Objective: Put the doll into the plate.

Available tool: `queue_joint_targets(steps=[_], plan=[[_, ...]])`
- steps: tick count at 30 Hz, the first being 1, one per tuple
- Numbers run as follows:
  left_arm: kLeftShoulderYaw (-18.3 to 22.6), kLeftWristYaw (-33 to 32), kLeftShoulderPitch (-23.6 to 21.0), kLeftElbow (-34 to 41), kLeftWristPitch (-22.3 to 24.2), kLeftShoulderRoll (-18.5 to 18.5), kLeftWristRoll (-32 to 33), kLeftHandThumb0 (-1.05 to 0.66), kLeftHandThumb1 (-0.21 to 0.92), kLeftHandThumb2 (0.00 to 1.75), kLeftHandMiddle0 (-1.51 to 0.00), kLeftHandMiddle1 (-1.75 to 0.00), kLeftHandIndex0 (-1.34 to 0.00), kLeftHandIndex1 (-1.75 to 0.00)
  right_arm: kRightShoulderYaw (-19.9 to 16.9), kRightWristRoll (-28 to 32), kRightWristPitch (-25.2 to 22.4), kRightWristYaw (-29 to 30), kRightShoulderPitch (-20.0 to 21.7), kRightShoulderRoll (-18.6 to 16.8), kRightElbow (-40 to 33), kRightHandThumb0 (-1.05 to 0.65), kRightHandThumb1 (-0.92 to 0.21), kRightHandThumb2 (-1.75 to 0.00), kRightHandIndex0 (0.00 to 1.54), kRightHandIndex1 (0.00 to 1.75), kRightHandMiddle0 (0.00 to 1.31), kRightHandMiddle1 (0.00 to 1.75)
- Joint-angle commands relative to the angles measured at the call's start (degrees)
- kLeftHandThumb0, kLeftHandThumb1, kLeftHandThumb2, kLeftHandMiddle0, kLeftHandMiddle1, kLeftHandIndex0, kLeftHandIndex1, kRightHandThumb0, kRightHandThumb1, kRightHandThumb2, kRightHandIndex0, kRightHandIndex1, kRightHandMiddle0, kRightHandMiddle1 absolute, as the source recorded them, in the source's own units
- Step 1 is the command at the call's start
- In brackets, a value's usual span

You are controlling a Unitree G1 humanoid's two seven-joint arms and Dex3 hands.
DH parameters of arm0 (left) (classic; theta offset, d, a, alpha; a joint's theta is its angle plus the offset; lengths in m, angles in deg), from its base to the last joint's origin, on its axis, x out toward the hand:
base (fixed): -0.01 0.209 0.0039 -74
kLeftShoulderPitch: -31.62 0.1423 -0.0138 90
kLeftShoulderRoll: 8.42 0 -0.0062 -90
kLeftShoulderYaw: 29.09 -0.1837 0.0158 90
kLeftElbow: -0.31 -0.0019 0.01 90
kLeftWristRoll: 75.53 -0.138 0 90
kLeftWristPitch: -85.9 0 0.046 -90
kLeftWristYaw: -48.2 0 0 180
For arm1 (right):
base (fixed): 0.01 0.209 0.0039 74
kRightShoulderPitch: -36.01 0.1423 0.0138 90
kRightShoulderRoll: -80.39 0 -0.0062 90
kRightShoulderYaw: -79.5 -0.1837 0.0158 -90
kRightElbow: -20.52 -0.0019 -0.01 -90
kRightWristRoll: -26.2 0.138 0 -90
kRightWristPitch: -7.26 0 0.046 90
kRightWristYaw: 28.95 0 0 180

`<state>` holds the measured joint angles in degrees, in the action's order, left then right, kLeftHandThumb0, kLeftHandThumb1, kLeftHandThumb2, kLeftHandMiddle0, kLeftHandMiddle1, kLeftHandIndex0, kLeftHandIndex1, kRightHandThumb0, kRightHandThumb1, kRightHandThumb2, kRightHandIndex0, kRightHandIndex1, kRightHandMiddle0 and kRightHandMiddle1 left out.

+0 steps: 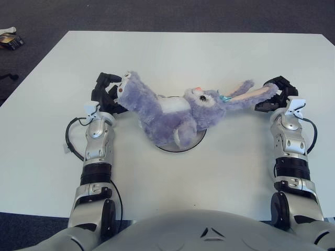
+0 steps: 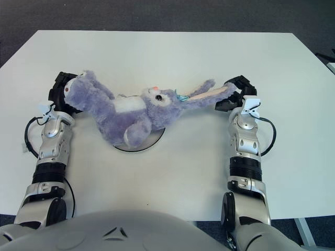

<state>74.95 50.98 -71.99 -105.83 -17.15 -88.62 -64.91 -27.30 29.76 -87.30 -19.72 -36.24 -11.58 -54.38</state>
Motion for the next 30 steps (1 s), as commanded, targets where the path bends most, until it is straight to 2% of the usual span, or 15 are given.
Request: queue_joint_targets(steps=[1,2,5,8,19,21,25,30], plan=[[0.6,-0.8,2.3,-0.2,-0.1,1.5,0.9,-0.01,0.21,1.46,-0.7,-1.75,-0.47,-1.73,-0.9,0.6,-0.8,0.4,-1.0,-0.4,-1.5,-0.01,0.0,-1.68,0.84,1.75,0.64,1.73],[0.6,-0.9,2.4,0.0,0.0,1.6,0.9,-0.02,0.2,1.47,-0.72,-1.75,-0.46,-1.73,-0.9,0.6,-0.9,0.4,-1.1,-0.5,-1.6,-0.01,0.0,-1.69,0.84,1.75,0.63,1.74],[0.8,-1.2,2.5,0.2,0.2,1.7,1.0,-0.01,0.24,1.42,-0.6,-1.75,-0.51,-1.74,-1.1,0.9,-0.9,0.4,-1.4,-0.7,-2.1,-0.01,0.01,-1.69,0.84,1.75,0.64,1.74],[0.9,-1.6,2.7,0.6,0.5,1.8,0.8,-0.01,0.25,1.4,-0.56,-1.75,-0.52,-1.74,-1.4,1.2,-0.8,0.3,-2.0,-1.0,-2.7,-0.01,0.02,-1.7,0.85,1.75,0.64,1.75],[0.8,-2.0,3.5,1.7,1.0,1.9,0.5,-0.01,0.27,1.38,-0.54,-1.75,-0.52,-1.75,-2.3,1.5,-1.0,0.2,-3.0,-1.5,-3.5,-0.01,0.02,-1.7,0.85,1.75,0.65,1.75],[0.9,-2.0,3.6,1.9,1.1,2.0,0.6,-0.01,0.23,1.43,-0.64,-1.75,-0.49,-1.73,-2.2,1.5,-1.1,0.3,-3.3,-1.6,-3.7,-0.01,0.0,-1.68,0.83,1.75,0.64,1.75],[0.6,-2.4,3.9,2.5,1.6,2.1,0.2,-0.02,0.19,1.48,-0.73,-1.75,-0.48,-1.71,-2.1,1.5,-0.3,0.8,-4.4,-2.5,-3.9,-0.01,-0.03,-1.65,0.81,1.74,0.61,1.75],[0.3,-2.6,4.2,2.8,2.4,1.8,-0.6,-0.01,0.22,1.44,-0.59,-1.75,-0.54,-1.74,-2.2,1.9,1.9,1.1,-4.7,-3.6,-2.8,-0.01,0.0,-1.68,0.84,1.75,0.63,1.75]])
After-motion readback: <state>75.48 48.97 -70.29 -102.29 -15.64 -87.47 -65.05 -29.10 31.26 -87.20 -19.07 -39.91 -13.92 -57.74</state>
